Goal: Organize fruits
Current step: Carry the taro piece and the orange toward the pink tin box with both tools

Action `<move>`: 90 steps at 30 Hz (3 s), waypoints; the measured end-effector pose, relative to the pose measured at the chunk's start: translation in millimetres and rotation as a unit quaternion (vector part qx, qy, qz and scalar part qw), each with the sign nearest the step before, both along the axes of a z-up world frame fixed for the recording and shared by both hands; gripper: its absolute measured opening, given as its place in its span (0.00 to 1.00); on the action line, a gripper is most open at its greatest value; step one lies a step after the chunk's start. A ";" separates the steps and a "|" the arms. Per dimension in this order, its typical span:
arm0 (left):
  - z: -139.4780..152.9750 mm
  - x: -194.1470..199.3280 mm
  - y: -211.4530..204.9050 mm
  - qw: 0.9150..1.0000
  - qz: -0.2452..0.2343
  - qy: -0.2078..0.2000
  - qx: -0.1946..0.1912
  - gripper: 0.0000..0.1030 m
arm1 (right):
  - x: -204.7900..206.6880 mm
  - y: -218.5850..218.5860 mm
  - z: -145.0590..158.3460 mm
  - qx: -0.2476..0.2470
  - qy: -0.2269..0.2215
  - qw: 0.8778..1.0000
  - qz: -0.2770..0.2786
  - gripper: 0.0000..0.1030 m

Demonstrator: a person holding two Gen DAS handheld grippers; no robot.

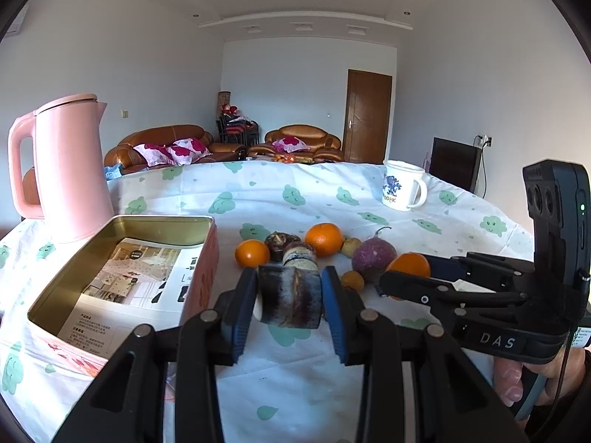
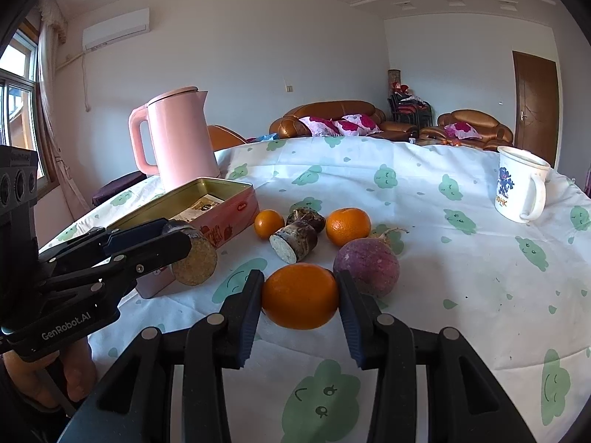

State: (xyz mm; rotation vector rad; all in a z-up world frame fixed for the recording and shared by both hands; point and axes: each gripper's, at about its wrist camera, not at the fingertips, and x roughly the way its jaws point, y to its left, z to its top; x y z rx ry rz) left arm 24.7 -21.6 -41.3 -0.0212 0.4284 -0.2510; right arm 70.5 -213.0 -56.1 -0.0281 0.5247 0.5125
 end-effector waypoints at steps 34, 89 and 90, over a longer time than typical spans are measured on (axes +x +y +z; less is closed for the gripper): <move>11.9 -18.5 -5.1 0.998 0.021 -0.063 0.023 0.36 | -15.4 -9.4 9.0 0.034 -0.054 0.998 0.005 0.41; 34.5 -6.0 45.2 0.990 0.112 -0.077 0.030 0.36 | -6.2 41.0 74.9 0.014 -0.118 0.992 0.051 0.41; 34.1 -4.0 47.7 0.990 0.115 -0.075 0.030 0.36 | -4.3 44.4 76.6 0.013 -0.116 0.992 0.053 0.41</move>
